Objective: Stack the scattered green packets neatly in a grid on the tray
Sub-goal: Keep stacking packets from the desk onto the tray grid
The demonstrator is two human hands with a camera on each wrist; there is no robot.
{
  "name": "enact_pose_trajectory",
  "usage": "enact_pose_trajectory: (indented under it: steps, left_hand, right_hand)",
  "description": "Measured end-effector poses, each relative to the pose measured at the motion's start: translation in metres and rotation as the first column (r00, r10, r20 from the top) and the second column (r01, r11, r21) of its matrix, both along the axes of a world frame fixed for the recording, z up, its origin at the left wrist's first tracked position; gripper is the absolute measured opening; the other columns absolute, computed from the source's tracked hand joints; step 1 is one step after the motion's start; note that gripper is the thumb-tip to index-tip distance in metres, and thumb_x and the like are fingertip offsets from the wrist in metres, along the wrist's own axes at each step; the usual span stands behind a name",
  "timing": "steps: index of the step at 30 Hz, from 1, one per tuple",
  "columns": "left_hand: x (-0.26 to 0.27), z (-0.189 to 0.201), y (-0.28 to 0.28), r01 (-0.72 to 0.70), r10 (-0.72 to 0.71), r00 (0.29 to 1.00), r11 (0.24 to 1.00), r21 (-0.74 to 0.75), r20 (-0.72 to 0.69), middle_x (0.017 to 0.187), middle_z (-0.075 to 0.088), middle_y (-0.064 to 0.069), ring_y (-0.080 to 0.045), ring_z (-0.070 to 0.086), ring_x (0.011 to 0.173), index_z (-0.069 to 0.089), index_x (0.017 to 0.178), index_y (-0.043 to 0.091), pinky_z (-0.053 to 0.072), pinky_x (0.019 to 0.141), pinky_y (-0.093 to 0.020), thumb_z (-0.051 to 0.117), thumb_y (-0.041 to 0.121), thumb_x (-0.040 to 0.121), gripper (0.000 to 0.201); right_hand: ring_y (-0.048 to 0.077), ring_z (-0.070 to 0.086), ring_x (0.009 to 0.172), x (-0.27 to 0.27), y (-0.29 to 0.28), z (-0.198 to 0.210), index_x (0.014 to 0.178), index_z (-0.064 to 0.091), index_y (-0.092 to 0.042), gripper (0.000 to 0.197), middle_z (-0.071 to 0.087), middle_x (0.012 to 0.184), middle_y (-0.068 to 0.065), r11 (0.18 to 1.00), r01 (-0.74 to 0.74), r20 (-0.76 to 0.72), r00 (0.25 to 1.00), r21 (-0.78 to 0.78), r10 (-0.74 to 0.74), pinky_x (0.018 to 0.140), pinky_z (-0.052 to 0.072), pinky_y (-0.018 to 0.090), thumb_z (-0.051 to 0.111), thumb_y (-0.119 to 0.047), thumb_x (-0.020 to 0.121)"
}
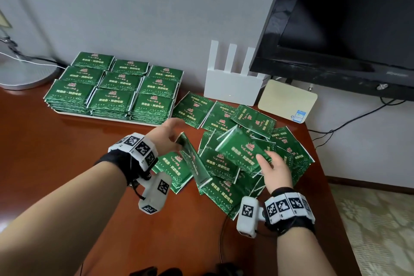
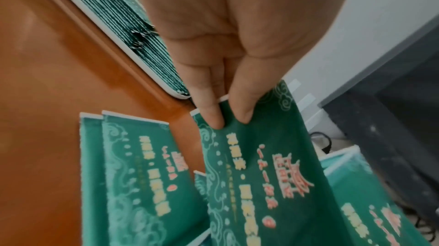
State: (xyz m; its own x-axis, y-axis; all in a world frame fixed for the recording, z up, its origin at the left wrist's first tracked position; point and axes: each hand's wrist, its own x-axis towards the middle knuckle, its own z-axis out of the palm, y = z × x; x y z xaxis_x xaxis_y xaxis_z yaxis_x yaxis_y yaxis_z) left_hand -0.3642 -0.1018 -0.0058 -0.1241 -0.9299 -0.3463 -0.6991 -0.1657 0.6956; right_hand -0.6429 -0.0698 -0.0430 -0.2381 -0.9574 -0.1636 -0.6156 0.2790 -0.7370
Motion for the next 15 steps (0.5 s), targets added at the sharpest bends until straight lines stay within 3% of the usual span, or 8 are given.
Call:
enact_pose_trajectory:
  steps: [2, 5, 8, 11, 13, 15]
  left_hand:
    - [0.002, -0.008, 0.001, 0.063, -0.062, 0.994, 0.998, -0.009, 0.094, 0.103, 0.064, -0.001, -0.014, 0.062, 0.087, 0.034, 0.138, 0.031, 0.054, 0.072, -0.022, 0.063, 0.001, 0.082, 0.069]
    - [0.003, -0.023, 0.004, 0.077, -0.069, 0.968, 0.997, -0.024, 0.241, 0.110, 0.065, 0.001, -0.015, 0.061, 0.089, 0.060, 0.116, 0.028, 0.051, 0.072, -0.023, 0.059, 0.007, 0.086, 0.037]
    - [0.004, -0.035, 0.008, 0.036, -0.031, 0.948, 0.999, -0.010, 0.317, 0.114, 0.056, 0.000, -0.017, 0.057, 0.096, 0.064, 0.104, 0.025, 0.048, 0.084, -0.025, 0.063, 0.018, 0.085, 0.020]
    - [0.006, -0.043, 0.009, -0.021, 0.021, 0.942, 1.000, -0.004, 0.336, 0.120, 0.044, 0.003, -0.019, 0.052, 0.106, 0.062, 0.108, 0.022, 0.045, 0.094, -0.026, 0.064, 0.022, 0.085, 0.023]
    - [0.006, -0.044, 0.009, -0.040, 0.028, 0.958, 0.999, 0.035, 0.285, 0.113, 0.052, 0.002, -0.016, 0.056, 0.093, 0.057, 0.109, 0.022, 0.051, 0.080, -0.026, 0.061, 0.021, 0.087, 0.022]
    - [0.007, -0.044, 0.007, -0.071, 0.060, 0.976, 0.997, 0.043, 0.211, 0.098, 0.061, 0.000, -0.015, 0.059, 0.079, 0.053, 0.102, 0.024, 0.048, 0.061, -0.021, 0.058, 0.019, 0.089, 0.015]
  right_hand:
    - [0.028, 0.053, 0.114, 0.005, -0.001, -0.002, 0.128, 0.050, -0.011, 0.040, 0.054, 0.128, 0.009, 1.000, -0.025, -0.013, 1.000, -0.001, 0.025, 0.090, 0.041, 0.034, 0.050, -0.031, 0.093]
    - [0.026, 0.053, 0.112, 0.011, 0.000, -0.009, 0.119, 0.054, -0.012, 0.029, 0.057, 0.123, 0.007, 0.993, -0.116, -0.082, 0.990, 0.005, 0.116, 0.087, 0.043, 0.031, 0.050, -0.025, 0.093]
    - [0.024, 0.049, 0.119, 0.014, -0.003, -0.015, 0.125, 0.050, -0.013, 0.034, 0.051, 0.133, 0.005, 0.985, -0.153, -0.151, 0.975, 0.080, 0.164, 0.094, 0.042, 0.034, 0.053, -0.018, 0.092]
    - [0.027, 0.051, 0.118, 0.013, -0.006, -0.018, 0.129, 0.044, -0.015, 0.041, 0.049, 0.135, 0.007, 0.982, -0.151, -0.152, 0.974, 0.117, 0.168, 0.095, 0.046, 0.038, 0.055, -0.013, 0.090]
    - [0.028, 0.055, 0.109, 0.012, -0.006, -0.020, 0.128, 0.045, -0.014, 0.039, 0.054, 0.129, 0.008, 0.986, -0.134, -0.145, 0.978, 0.103, 0.149, 0.088, 0.047, 0.036, 0.055, -0.013, 0.091]
    - [0.026, 0.057, 0.094, 0.009, -0.006, -0.021, 0.123, 0.049, -0.014, 0.034, 0.059, 0.119, 0.010, 0.992, -0.113, -0.113, 0.987, 0.049, 0.118, 0.079, 0.048, 0.033, 0.056, -0.014, 0.090]
